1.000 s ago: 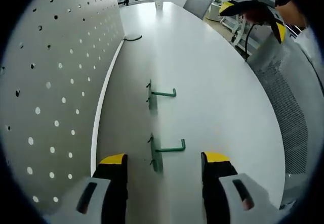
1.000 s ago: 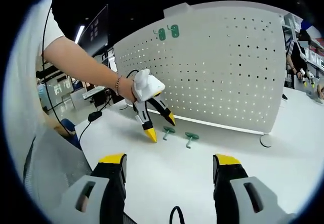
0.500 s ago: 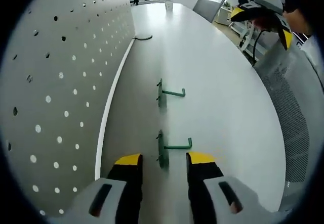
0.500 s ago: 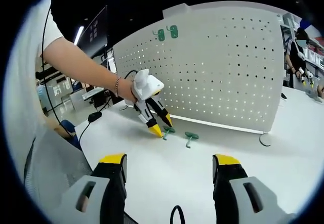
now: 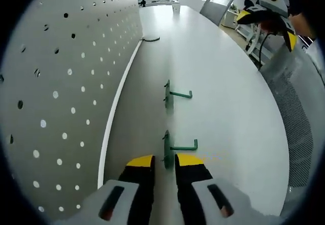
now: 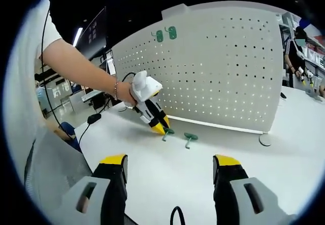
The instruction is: Insert the hook assembly into the mounting plate slot until the hook locks in place.
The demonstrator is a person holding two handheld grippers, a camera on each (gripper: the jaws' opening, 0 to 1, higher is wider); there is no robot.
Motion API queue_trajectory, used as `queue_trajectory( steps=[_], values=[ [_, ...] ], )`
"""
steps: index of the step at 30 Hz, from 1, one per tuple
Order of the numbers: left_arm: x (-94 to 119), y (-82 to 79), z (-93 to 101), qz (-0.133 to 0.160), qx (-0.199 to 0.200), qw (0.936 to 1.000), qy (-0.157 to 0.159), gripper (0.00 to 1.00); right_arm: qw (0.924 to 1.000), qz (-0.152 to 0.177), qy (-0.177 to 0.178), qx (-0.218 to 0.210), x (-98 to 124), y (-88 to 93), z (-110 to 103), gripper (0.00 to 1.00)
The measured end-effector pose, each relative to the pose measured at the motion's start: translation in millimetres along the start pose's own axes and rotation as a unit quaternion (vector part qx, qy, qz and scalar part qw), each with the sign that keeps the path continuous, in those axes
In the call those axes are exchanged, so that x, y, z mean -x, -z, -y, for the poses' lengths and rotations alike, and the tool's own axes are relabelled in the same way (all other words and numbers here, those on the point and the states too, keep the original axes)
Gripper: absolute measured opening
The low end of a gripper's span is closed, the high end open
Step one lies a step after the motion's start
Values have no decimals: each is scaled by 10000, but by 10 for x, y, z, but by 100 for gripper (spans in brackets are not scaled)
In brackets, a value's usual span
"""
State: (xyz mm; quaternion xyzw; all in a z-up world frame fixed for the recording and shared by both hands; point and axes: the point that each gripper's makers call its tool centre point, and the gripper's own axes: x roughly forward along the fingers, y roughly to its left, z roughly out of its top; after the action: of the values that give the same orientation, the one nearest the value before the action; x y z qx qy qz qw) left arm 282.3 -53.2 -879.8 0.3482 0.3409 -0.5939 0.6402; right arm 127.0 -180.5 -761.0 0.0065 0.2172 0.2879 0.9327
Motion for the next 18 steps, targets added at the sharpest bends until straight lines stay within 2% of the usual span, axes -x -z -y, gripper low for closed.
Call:
queue_trajectory(
  steps=[7, 18],
  values=[
    [-16, -4, -14, 12, -45, 9998, -175, 7, 10000, 8, 35, -12, 11, -5, 20, 66],
    [-14, -9, -39, -31, -64, 9996, -271, 4, 10000, 21, 29, -25, 18, -5, 25, 66]
  ],
)
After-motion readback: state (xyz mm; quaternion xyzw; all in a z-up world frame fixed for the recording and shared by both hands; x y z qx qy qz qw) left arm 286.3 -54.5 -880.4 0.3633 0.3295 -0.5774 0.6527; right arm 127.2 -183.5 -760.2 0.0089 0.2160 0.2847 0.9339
